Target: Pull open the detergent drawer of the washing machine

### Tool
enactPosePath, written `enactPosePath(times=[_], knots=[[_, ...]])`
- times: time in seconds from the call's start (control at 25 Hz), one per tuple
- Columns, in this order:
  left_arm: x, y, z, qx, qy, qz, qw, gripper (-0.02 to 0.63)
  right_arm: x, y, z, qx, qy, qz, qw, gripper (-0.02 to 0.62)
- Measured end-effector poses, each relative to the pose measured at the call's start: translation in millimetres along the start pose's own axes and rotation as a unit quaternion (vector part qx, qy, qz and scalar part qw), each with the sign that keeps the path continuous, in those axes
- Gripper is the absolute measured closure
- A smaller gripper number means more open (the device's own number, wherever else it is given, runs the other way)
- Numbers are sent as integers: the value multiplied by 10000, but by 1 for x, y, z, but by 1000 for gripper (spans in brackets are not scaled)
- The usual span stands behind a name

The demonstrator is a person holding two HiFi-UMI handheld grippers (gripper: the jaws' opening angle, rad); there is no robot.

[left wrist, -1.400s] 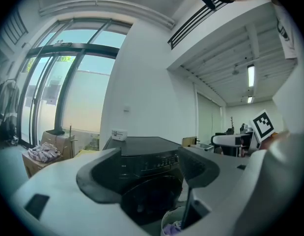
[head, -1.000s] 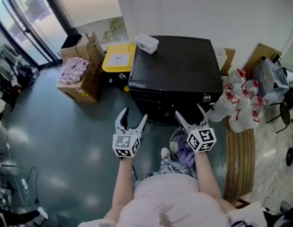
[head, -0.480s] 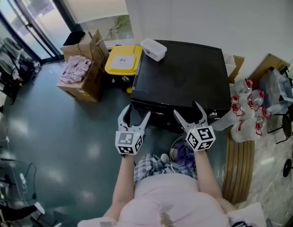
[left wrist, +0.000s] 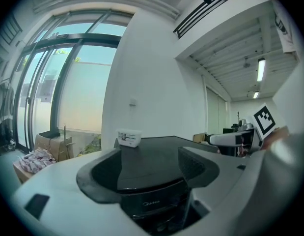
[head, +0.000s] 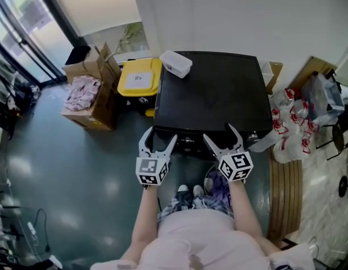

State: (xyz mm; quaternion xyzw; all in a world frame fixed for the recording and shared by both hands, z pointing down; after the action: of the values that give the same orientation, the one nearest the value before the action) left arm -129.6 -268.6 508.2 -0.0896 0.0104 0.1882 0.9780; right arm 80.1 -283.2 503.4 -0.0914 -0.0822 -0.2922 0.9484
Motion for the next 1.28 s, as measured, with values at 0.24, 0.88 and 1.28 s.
enactPosePath(times=[0.24,0.88,1.28], knots=[[-10,-13,1,-101,-146,262,9995,258,-10,-11,2,-35,125,11,9999,187],[-19,-51,53,-1668,-853,1197,9750,258,-41,-66,35,-1787,1331,-1452,9640,190],[-15,-58,85,-2996,-2161,2083,9056,258,-71,-82,90,-3092,3053,-2482,8658,191]])
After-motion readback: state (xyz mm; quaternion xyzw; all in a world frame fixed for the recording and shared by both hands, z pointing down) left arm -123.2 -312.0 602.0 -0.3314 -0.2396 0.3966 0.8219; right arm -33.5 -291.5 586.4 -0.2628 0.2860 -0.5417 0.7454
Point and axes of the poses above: the fingertips, and each gripper's own axes: y backward along the fingers, x to its right, z out of its underside, the point moved 3 cm from there along y, backward along the fingers, and after that the axes turned 1 degree about -y, right-handed, at the moved point
